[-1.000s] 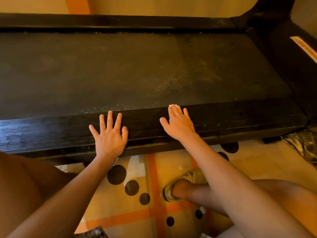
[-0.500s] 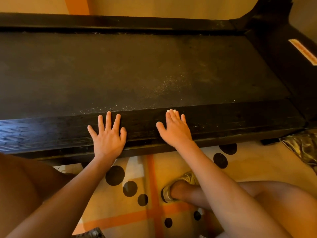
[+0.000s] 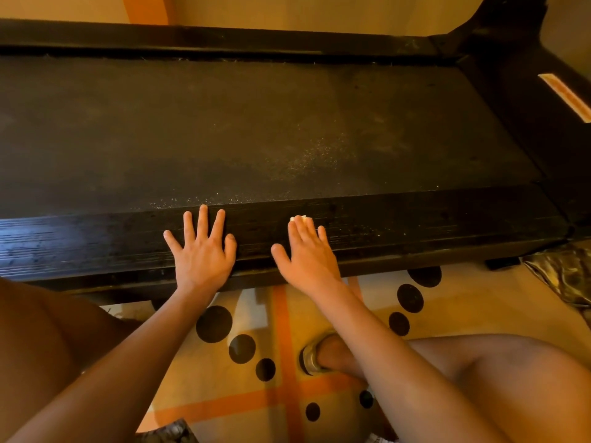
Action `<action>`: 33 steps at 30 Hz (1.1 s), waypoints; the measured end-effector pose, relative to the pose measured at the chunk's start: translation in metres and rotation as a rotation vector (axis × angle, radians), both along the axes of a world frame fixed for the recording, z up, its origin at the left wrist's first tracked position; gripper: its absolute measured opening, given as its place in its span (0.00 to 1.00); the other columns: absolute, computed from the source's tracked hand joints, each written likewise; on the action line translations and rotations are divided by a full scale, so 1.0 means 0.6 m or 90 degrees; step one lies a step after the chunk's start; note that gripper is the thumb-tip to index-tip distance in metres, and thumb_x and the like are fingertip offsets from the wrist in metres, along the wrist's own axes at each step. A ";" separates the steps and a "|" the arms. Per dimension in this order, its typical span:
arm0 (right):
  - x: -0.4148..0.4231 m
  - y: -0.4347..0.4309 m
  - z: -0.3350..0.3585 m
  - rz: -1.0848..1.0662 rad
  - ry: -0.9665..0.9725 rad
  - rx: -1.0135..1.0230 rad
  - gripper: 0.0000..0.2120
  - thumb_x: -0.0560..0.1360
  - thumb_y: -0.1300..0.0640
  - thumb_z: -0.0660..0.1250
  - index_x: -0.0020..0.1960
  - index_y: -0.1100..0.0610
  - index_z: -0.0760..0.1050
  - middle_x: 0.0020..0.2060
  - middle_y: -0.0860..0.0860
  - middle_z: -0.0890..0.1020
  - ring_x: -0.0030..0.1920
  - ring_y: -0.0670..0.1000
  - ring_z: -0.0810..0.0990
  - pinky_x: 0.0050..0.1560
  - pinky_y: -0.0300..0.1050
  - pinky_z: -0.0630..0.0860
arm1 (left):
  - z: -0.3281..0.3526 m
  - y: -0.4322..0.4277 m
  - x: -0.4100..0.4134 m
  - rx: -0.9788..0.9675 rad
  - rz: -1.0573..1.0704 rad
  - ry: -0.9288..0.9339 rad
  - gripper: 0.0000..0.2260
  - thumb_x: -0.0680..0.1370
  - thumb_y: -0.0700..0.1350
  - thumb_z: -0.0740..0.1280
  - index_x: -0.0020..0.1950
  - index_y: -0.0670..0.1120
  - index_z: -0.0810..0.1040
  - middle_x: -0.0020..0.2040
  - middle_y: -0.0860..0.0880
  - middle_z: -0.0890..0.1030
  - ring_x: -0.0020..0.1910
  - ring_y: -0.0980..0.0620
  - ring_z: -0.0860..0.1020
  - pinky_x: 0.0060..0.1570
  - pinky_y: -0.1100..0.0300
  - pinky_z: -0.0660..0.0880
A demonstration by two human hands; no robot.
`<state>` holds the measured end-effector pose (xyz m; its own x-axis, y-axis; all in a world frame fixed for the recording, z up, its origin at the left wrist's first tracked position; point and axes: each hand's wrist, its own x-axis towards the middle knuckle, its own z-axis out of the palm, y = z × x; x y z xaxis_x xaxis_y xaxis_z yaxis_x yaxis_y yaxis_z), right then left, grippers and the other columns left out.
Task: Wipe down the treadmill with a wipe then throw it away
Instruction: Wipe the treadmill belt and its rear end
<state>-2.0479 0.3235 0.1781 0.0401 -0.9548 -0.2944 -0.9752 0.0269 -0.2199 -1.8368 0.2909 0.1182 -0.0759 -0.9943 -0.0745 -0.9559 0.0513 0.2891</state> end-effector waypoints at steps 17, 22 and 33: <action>0.023 0.036 0.003 0.014 -0.015 0.006 0.34 0.85 0.39 0.47 0.84 0.54 0.42 0.83 0.51 0.42 0.82 0.51 0.37 0.82 0.54 0.39 | 0.003 0.001 -0.001 -0.007 0.001 0.011 0.27 0.86 0.59 0.47 0.84 0.54 0.52 0.84 0.46 0.50 0.83 0.40 0.46 0.74 0.28 0.45; -0.009 0.040 -0.007 0.056 0.001 -0.018 0.33 0.86 0.40 0.46 0.84 0.53 0.41 0.83 0.50 0.43 0.82 0.49 0.37 0.81 0.52 0.38 | 0.002 0.001 0.001 -0.004 -0.003 0.006 0.27 0.86 0.59 0.46 0.84 0.54 0.51 0.84 0.46 0.50 0.83 0.40 0.45 0.75 0.29 0.45; -0.032 0.060 -0.006 0.089 0.020 -0.025 0.35 0.85 0.38 0.48 0.84 0.54 0.41 0.83 0.50 0.41 0.82 0.49 0.36 0.82 0.52 0.39 | 0.004 0.001 0.001 -0.004 -0.003 0.010 0.29 0.84 0.61 0.43 0.84 0.54 0.52 0.84 0.46 0.51 0.83 0.39 0.47 0.74 0.28 0.46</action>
